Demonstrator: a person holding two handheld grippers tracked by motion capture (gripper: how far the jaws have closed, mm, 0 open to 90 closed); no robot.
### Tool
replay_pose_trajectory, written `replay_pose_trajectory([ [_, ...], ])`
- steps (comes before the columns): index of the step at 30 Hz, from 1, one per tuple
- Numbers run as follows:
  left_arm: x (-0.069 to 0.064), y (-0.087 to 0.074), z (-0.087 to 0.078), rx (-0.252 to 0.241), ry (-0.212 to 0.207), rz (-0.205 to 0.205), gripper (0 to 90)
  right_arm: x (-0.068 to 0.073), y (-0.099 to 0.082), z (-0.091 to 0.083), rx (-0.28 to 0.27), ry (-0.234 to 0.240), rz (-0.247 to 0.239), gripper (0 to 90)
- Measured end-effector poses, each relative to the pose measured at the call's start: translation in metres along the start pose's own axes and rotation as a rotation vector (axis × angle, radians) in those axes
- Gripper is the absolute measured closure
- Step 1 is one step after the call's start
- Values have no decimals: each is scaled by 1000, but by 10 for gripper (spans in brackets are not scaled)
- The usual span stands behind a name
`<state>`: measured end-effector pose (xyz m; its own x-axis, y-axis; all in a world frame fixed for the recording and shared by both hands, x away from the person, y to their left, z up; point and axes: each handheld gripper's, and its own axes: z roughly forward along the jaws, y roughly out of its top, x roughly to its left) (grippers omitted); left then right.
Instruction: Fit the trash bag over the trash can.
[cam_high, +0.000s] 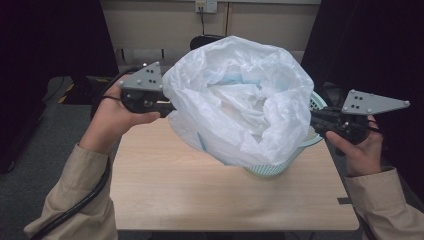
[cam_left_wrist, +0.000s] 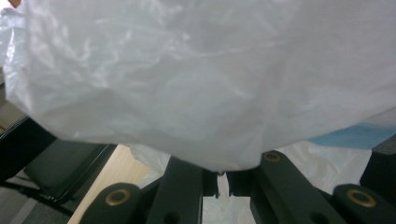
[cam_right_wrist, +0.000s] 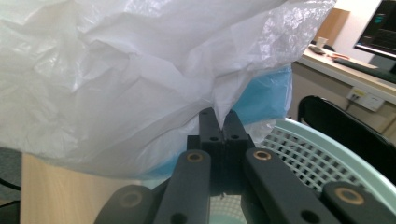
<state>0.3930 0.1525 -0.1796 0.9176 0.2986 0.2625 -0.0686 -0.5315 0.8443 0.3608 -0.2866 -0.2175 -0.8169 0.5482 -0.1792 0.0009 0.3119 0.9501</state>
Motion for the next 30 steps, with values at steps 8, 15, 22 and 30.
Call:
replay_pose_trajectory([
  [8, 14, 27, 33, -13, -48, 26, 851, -19, 1, -24, 0, -45, 10, 900],
  [15, 27, 52, 65, -13, -81, 53, 851, -38, -2, -48, 2, -93, 22, 900],
  [22, 39, 66, 103, 4, -126, 69, 851, -57, -11, -61, 24, -139, 38, 900],
  [30, 46, 55, 139, 36, -155, 32, 851, -71, -29, -71, 34, -180, 70, 900],
])
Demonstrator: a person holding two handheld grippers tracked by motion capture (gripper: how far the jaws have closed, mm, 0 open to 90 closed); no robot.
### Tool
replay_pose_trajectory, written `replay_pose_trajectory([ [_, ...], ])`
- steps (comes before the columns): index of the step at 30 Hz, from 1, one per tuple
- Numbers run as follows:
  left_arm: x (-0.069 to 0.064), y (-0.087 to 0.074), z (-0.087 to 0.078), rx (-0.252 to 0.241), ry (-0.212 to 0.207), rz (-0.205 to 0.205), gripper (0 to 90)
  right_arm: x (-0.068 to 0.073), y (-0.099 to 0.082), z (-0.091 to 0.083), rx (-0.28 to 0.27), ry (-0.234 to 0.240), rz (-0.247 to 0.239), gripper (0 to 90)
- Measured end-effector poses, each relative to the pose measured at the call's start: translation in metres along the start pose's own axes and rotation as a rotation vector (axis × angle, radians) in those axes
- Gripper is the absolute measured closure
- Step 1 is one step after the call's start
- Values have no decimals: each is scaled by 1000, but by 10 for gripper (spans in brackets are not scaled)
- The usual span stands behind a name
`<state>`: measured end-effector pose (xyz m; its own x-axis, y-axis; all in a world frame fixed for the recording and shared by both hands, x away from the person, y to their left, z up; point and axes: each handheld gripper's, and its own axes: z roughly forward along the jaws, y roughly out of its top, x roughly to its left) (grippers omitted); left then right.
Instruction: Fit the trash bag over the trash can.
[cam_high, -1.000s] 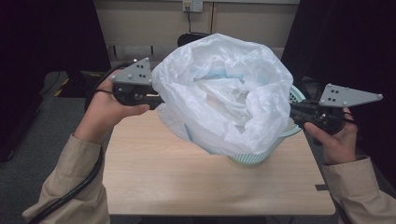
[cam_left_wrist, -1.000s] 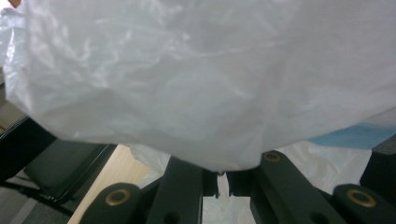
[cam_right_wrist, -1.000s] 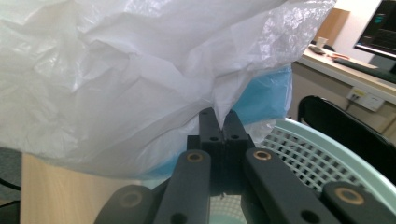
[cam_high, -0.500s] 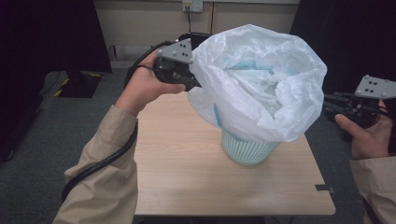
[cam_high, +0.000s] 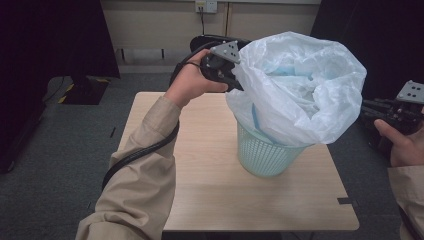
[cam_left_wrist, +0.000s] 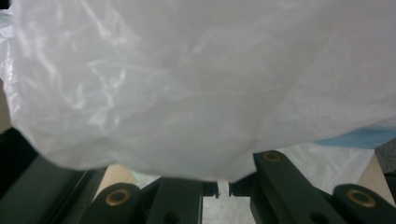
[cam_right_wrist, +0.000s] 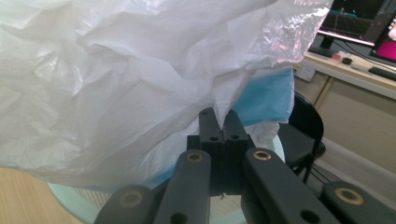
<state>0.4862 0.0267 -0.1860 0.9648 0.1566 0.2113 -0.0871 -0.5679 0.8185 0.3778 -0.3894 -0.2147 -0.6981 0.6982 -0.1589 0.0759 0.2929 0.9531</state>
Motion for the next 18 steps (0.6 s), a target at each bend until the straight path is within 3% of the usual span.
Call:
replay_pose_trajectory([
  [6, 2, -24, 12, 48, 5, -43, 851, -3, -20, 1, 45, -13, 24, 900],
  [14, -2, -47, 13, 83, -16, -83, 850, -4, -45, 4, 80, -16, 69, 900],
  [18, -4, -57, 12, 72, -24, -102, 850, -4, -51, 5, 86, -19, 88, 899],
])
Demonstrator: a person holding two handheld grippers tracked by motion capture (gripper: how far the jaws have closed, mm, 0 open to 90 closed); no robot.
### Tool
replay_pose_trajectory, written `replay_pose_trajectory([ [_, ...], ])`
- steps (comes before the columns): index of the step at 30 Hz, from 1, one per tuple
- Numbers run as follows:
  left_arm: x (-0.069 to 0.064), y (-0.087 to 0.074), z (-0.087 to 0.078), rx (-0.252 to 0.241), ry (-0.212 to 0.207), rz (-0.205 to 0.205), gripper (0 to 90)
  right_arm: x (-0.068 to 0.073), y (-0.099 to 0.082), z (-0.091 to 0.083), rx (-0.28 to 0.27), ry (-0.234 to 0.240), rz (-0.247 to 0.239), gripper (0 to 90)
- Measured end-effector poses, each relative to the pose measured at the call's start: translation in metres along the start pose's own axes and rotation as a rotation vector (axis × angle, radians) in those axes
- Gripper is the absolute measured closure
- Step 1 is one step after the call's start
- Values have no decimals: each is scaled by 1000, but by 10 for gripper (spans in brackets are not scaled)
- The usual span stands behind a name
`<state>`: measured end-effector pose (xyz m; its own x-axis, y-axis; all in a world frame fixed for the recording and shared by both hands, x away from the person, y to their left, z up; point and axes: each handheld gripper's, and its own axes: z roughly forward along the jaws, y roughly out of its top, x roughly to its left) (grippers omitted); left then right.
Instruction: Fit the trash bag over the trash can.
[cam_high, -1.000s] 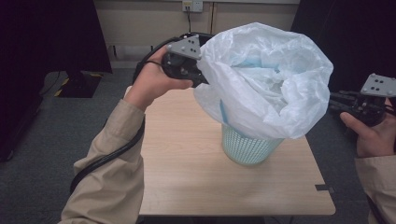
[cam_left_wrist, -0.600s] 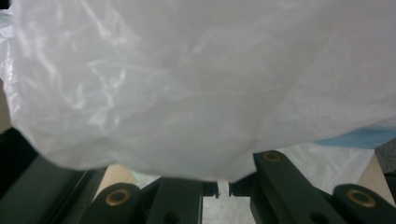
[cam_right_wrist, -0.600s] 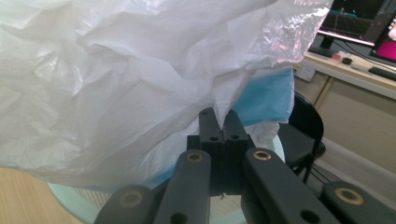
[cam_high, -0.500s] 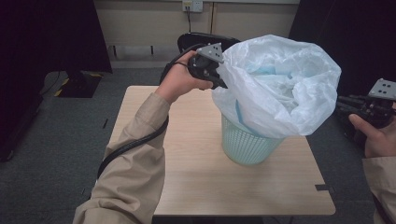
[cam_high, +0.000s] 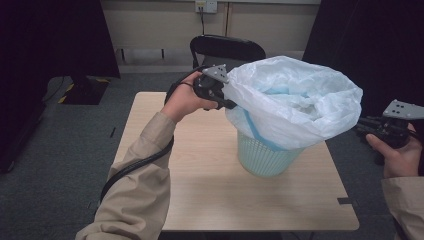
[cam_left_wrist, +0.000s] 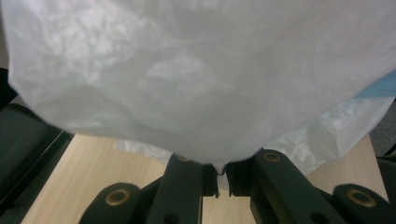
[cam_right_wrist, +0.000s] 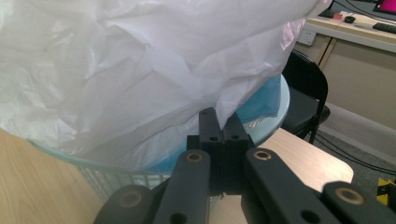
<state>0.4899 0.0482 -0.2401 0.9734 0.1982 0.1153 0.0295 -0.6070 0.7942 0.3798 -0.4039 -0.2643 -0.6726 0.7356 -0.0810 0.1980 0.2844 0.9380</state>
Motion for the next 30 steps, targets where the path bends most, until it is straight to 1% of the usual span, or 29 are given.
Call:
replay_pose_trajectory([
  [5, -3, -7, -2, -7, 5, -14, 847, 2, -3, -1, 0, 0, -2, 896],
  [6, -4, -8, -3, -10, 8, -11, 837, 2, -3, -1, -5, 5, 2, 893],
  [8, -5, -9, -5, -13, 14, -19, 812, 4, -2, -2, -10, -3, 8, 869],
  [9, -6, -9, -7, -12, 18, -19, 783, 5, -2, -3, -13, 1, 9, 852],
  [11, -8, -11, -12, -32, 31, -18, 674, 7, -2, -4, -13, -4, 5, 827],
  [12, -10, -12, -15, -32, 29, -12, 658, 8, -2, -5, -10, -6, 1, 821],
  [13, -11, -13, -18, -20, 36, -1, 657, 9, -2, -5, -9, -7, -1, 826],
  [15, -14, -16, -23, -11, 47, -8, 612, 10, -2, -6, -4, -3, -11, 833],
  [16, -15, -18, -26, -9, 58, -4, 588, 10, -2, -7, -5, -4, -9, 832],
  [18, -17, -19, -33, -10, 84, -6, 563, 11, -1, -8, -6, 0, -13, 827],
  [20, -17, -18, -38, -31, 100, -12, 529, 11, -2, -8, -6, -2, -10, 820],
  [23, -15, -12, -39, -33, 119, -16, 488, 12, -2, -8, -2, 1, -11, 834],
  [25, -14, -7, -35, -38, 92, -12, 496, 12, -2, -8, -4, 0, -15, 833],
  [27, -14, -2, -29, -35, 75, -16, 496, 13, -1, -8, -8, -1, -14, 828],
  [29, -12, 0, -23, -44, 63, -24, 547, 12, -1, -9, -6, 0, -11, 826],
  [30, -11, 0, -21, -47, 48, -51, 604, 12, -1, -10, -8, 1, -9, 819],
])
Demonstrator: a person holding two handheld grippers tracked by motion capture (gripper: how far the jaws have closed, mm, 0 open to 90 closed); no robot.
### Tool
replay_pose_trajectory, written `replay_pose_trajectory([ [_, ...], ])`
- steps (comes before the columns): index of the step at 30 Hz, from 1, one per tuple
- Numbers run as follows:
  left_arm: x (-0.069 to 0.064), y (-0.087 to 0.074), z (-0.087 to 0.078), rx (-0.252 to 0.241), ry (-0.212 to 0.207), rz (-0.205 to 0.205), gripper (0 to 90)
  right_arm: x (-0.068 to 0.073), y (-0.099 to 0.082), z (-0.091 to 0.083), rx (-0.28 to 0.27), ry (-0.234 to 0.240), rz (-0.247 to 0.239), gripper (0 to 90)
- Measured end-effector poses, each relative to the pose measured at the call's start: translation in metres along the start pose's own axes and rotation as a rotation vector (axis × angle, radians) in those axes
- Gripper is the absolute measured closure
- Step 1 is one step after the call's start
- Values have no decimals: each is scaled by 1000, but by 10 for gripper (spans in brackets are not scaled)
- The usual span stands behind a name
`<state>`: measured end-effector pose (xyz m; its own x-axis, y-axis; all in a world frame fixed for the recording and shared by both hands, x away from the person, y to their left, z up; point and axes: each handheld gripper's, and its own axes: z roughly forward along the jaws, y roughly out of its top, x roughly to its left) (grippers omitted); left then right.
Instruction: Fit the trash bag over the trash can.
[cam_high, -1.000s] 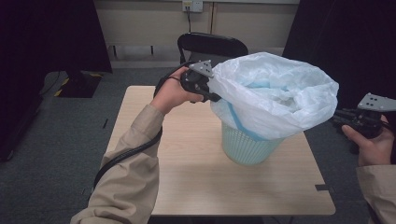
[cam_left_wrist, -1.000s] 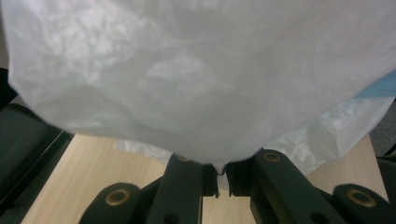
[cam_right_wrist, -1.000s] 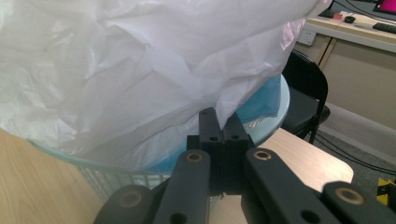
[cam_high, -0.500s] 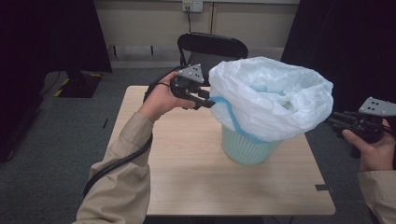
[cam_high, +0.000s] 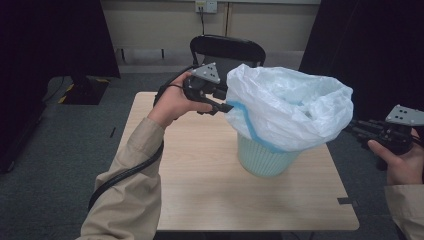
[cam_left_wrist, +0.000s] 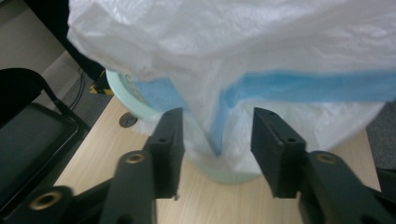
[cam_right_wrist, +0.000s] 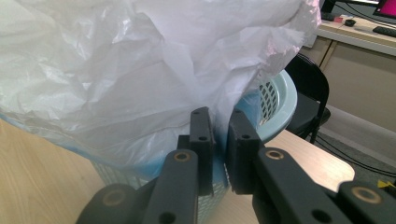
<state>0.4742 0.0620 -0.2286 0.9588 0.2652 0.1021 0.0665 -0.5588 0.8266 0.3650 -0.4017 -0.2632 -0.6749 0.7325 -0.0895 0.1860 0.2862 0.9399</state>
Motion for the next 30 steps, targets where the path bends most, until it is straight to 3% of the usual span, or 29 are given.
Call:
replay_pose_trajectory([
  [1, 1, 0, 1, 2, -11, -14, 707, 0, 0, -1, -2, 5, 2, 818],
  [3, 1, 0, 3, 14, -20, -5, 780, -1, -1, -2, 1, 5, 5, 814],
  [7, 0, 0, 6, 37, -35, -5, 858, -2, -3, -5, 6, 12, 15, 837],
  [10, -2, -3, 5, 43, -40, 2, 870, -3, -7, -8, 3, 24, 37, 892],
  [20, -9, -29, 7, 49, -36, -11, 883, 1, -21, -5, 35, 23, 44, 900],
  [22, -10, -33, 8, 71, -23, -4, 883, 3, -24, -4, 48, 27, 38, 900],
  [30, -13, -51, 21, 128, -45, -18, 883, 5, -41, 5, 74, 27, 62, 900],
])
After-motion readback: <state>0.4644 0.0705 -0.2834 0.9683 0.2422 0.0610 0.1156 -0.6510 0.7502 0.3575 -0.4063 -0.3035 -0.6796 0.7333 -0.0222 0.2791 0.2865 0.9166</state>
